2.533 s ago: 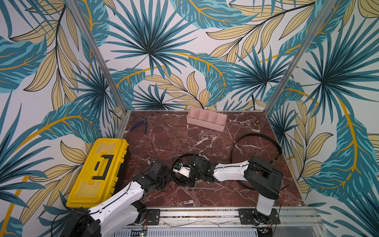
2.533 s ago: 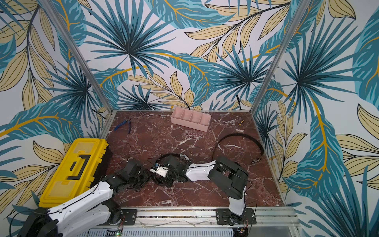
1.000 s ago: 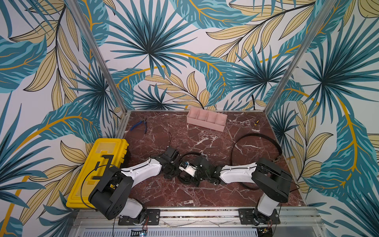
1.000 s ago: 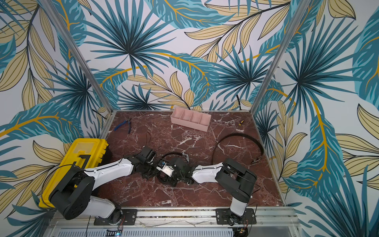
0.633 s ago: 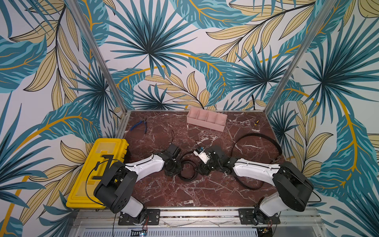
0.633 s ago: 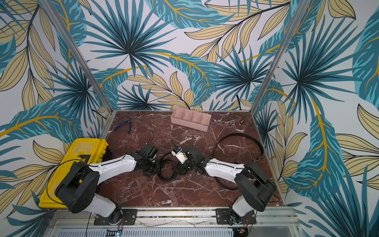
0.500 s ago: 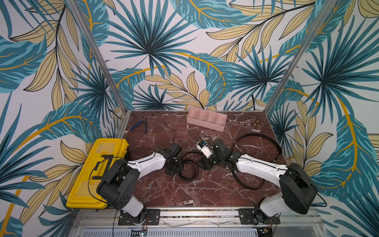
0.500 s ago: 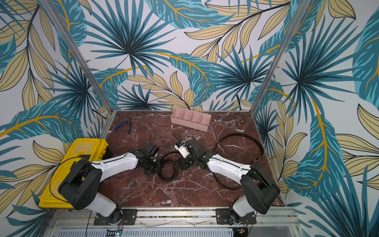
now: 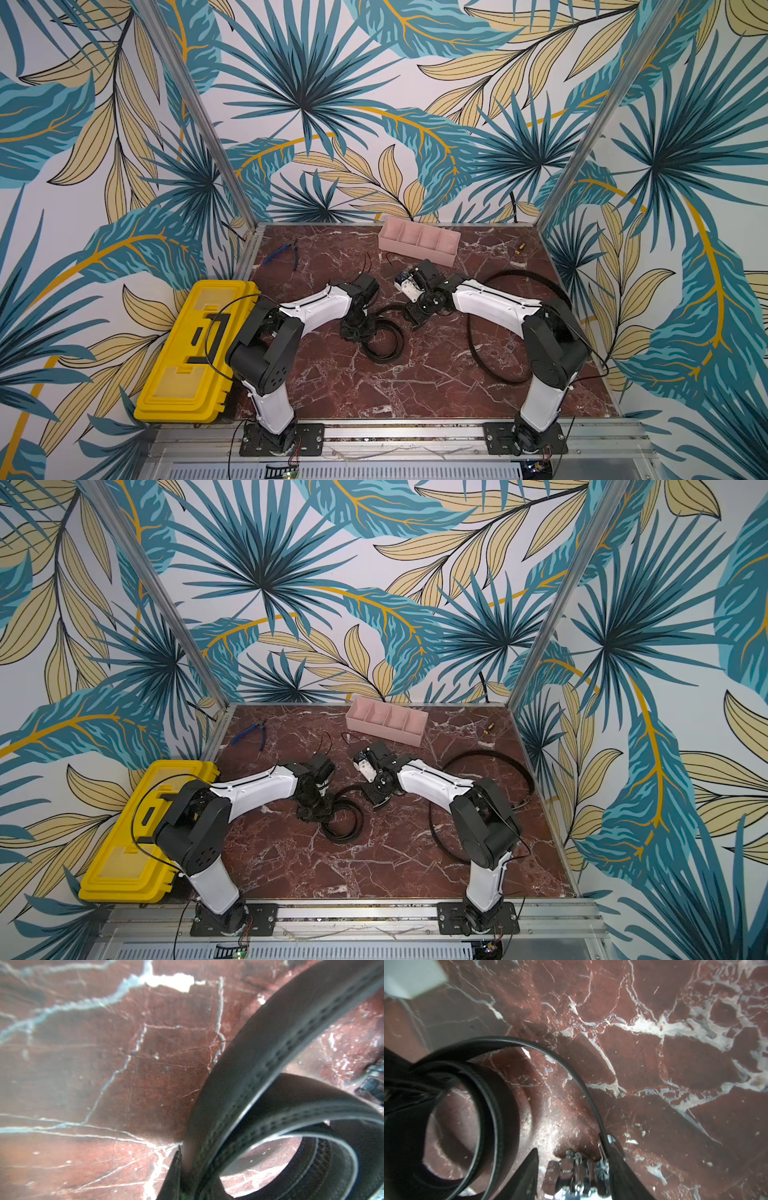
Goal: Place the belts into the storage roll
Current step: Roll the belt at the center of the board.
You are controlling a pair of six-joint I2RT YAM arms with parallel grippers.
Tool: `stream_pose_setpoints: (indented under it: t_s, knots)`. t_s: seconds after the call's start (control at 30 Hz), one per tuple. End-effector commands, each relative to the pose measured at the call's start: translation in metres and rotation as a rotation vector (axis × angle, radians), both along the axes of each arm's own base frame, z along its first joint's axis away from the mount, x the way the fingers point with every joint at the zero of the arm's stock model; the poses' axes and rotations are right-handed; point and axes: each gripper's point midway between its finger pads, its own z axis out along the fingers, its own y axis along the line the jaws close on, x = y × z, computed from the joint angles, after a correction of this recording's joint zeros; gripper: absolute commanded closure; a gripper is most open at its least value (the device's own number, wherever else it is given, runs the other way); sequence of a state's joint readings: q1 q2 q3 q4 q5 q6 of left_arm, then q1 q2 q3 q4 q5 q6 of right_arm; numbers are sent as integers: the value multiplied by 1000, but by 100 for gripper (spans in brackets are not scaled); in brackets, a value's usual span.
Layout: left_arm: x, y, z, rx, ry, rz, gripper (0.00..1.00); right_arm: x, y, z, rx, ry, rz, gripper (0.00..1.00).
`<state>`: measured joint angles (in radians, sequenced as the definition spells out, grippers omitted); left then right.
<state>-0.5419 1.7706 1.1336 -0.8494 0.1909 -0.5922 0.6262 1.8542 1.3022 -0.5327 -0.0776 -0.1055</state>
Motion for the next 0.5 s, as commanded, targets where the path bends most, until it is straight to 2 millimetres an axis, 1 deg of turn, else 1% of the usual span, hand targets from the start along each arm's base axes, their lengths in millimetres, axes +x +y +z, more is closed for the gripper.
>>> stream_pose_setpoints:
  t_s: [0.0, 0.1, 0.17, 0.2, 0.27, 0.3, 0.37, 0.43, 0.47]
  knots:
    - [-1, 9, 3, 52, 11, -53, 92, 2, 1, -12, -50, 31, 39, 48]
    - [-1, 12, 1, 74, 14, -70, 92, 16, 14, -19, -28, 28, 33, 50]
    - [-1, 14, -1, 90, 15, -80, 92, 26, 21, -23, -21, 33, 18, 56]
    - [0, 15, -1, 94, 13, -85, 92, 29, 25, -26, -22, 43, 15, 60]
    - [1, 17, -1, 111, 10, -96, 92, 32, 29, -34, -26, 66, 6, 77]
    - [1, 18, -2, 118, 11, -101, 92, 34, 30, -35, -24, 70, 0, 82]
    - [1, 20, -3, 135, 17, -105, 91, 37, 27, -36, -32, 59, -27, 96]
    - [1, 22, -4, 145, 17, -103, 89, 38, 22, -33, -46, 50, -51, 100]
    - [1, 24, -3, 151, 15, -98, 88, 38, 18, -32, -48, 48, -65, 100]
